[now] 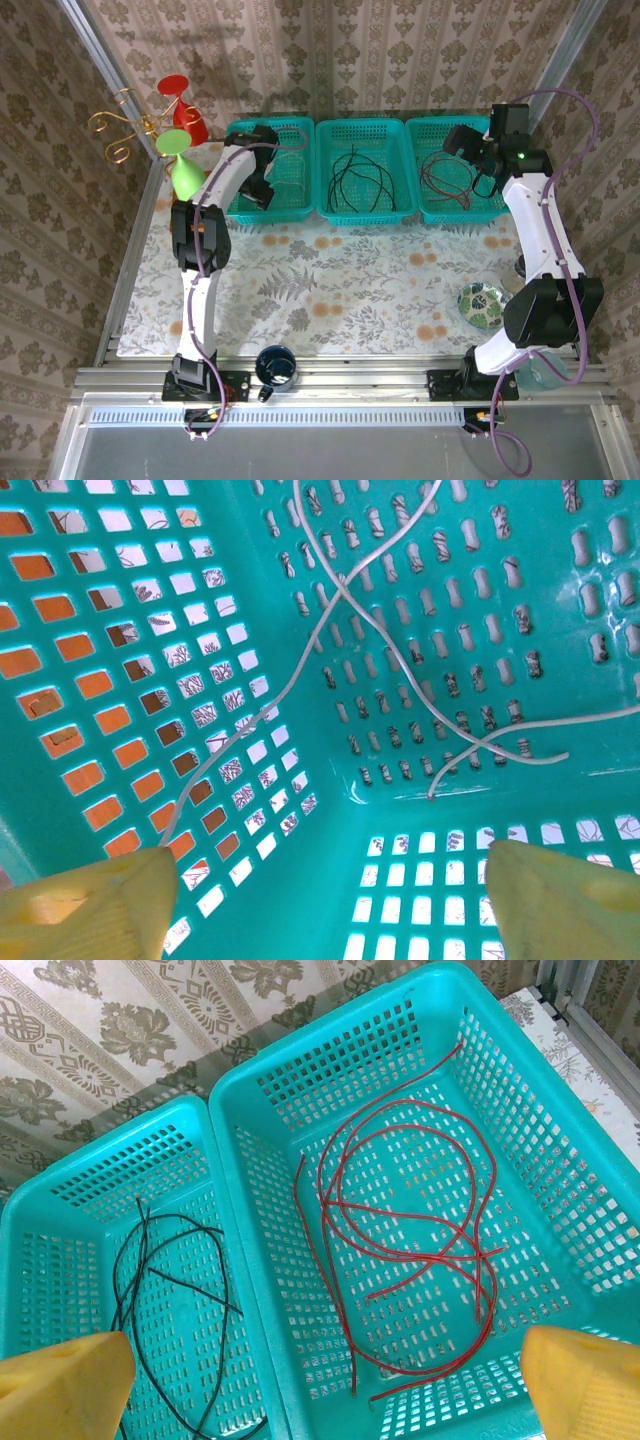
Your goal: Untangle the cables
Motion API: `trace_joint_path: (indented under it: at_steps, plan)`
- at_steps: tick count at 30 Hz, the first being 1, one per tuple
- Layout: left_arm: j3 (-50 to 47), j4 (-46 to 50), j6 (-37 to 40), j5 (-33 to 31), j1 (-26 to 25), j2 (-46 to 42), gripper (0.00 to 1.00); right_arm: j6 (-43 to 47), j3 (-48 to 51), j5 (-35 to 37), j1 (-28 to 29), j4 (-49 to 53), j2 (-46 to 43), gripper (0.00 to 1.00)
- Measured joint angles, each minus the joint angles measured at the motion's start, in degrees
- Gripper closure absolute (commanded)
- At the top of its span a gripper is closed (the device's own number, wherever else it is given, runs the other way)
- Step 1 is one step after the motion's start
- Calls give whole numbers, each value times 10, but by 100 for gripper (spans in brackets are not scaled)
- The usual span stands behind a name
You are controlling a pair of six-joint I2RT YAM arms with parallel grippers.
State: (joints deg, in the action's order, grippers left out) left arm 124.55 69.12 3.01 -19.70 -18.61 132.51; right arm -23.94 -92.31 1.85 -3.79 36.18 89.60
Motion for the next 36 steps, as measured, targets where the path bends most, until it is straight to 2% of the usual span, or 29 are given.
trace_joint_path:
  at_steps: [4,5,6,12,15,19,24,27,31,36]
  plan:
    - [-12,-23,1,0,-3,-28,8,0,16,-4,0,-9,-4,0]
    - [-13,-28,1,1,-5,-40,2,1,26,-4,1,-13,-8,0]
    - [-14,-32,2,3,-6,-55,0,2,34,-4,1,-15,-10,0]
    - [-44,-87,-1,43,-16,-180,0,13,103,-6,6,-44,-46,0]
    - [-162,-173,-15,97,-16,-285,0,22,157,-2,15,-78,-78,0]
    - [-396,-339,-33,158,-16,-437,0,49,271,19,39,-144,-141,0]
    - [-648,-551,-33,200,-9,-571,0,104,438,47,76,-277,-211,0]
    - [-772,-658,-35,209,10,-634,0,131,517,64,88,-347,-222,0]
    - [-878,-772,-54,226,67,-684,0,151,598,87,88,-450,-220,0]
    - [-939,-863,-65,231,116,-688,0,176,664,113,89,-584,-191,0]
